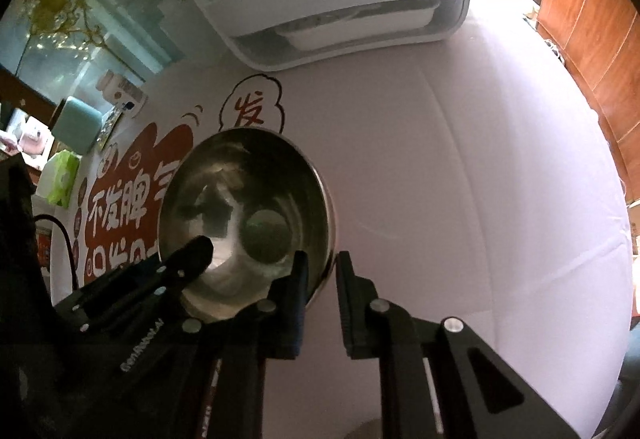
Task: Organize plates and bowls
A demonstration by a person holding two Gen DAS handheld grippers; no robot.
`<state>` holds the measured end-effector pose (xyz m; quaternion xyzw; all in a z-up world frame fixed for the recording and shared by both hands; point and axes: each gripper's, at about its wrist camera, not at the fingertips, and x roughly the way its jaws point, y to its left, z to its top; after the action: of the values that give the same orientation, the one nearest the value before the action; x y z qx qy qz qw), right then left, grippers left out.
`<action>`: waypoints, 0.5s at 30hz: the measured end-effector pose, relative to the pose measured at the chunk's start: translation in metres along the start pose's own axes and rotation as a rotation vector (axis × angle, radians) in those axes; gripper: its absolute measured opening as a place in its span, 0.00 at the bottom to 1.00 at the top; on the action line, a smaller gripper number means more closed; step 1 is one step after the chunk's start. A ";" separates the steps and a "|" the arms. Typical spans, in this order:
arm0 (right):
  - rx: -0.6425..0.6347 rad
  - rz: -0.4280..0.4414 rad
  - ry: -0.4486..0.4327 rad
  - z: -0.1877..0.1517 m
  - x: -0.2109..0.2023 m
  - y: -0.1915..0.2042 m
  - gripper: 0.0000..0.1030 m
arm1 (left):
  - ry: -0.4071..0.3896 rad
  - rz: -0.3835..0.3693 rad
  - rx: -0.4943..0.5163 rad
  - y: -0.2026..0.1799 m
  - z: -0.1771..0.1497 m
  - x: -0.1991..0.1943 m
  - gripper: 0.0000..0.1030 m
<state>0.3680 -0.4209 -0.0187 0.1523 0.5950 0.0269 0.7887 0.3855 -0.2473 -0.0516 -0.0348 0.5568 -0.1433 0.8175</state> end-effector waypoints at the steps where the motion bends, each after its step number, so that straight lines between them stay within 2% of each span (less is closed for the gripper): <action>1: 0.001 0.011 0.002 -0.003 -0.004 0.001 0.13 | -0.003 0.000 0.006 0.000 -0.002 -0.006 0.13; 6: -0.016 0.035 -0.025 -0.022 -0.033 0.014 0.13 | -0.013 0.001 0.038 0.002 -0.015 -0.045 0.13; 15: -0.051 0.046 -0.084 -0.075 -0.107 0.043 0.13 | -0.040 -0.029 0.093 0.000 -0.062 -0.131 0.14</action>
<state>0.2714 -0.3886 0.0743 0.1467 0.5566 0.0538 0.8160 0.2839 -0.2050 0.0426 -0.0077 0.5324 -0.1799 0.8271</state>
